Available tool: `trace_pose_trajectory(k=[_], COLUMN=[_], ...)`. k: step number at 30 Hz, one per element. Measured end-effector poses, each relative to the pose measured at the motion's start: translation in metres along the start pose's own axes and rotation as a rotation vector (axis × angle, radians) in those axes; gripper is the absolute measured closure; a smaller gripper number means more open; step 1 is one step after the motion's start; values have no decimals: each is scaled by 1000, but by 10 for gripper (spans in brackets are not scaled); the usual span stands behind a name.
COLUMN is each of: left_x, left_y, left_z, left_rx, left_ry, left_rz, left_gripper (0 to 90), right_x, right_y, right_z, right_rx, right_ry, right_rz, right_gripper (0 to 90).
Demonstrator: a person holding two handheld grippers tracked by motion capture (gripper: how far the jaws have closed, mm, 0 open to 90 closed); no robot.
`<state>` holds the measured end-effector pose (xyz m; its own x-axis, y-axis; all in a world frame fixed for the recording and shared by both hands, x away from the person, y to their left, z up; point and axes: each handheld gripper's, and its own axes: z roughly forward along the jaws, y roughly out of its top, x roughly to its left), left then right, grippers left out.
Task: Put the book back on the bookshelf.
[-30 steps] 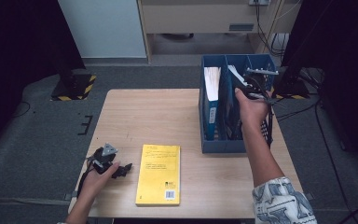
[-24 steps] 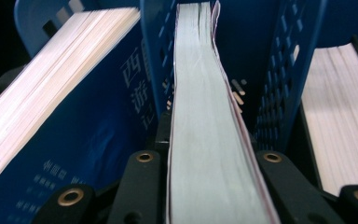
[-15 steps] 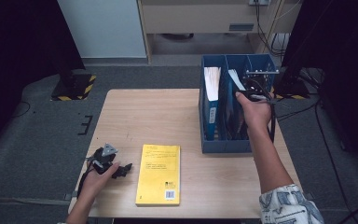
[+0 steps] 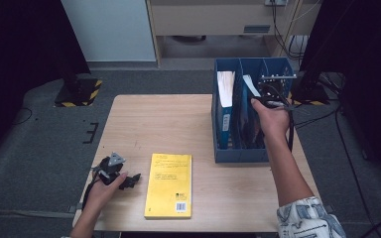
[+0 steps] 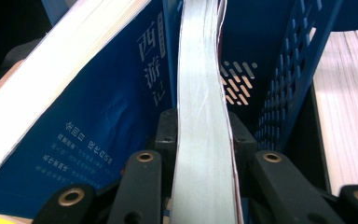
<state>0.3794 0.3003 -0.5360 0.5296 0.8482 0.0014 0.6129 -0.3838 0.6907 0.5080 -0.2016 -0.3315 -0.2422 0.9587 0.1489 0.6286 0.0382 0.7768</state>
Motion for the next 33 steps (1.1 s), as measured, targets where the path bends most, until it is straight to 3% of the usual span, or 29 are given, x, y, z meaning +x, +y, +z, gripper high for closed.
trace_pose_trajectory(k=[12, 21, 33], left_x=[0, 0, 0], left_y=[0, 0, 0], left_z=[0, 0, 0], left_rx=[-1, 0, 0], left_ry=[-1, -3, -2], left_rz=[1, 3, 2], left_gripper=[0, 0, 0], right_x=[4, 1, 1], right_y=[9, 10, 6], right_z=[1, 20, 27], right_rx=[-78, -129, -109], right_ry=[-38, -72, -72], right_rz=[15, 50, 58], right_gripper=[732, 733, 728])
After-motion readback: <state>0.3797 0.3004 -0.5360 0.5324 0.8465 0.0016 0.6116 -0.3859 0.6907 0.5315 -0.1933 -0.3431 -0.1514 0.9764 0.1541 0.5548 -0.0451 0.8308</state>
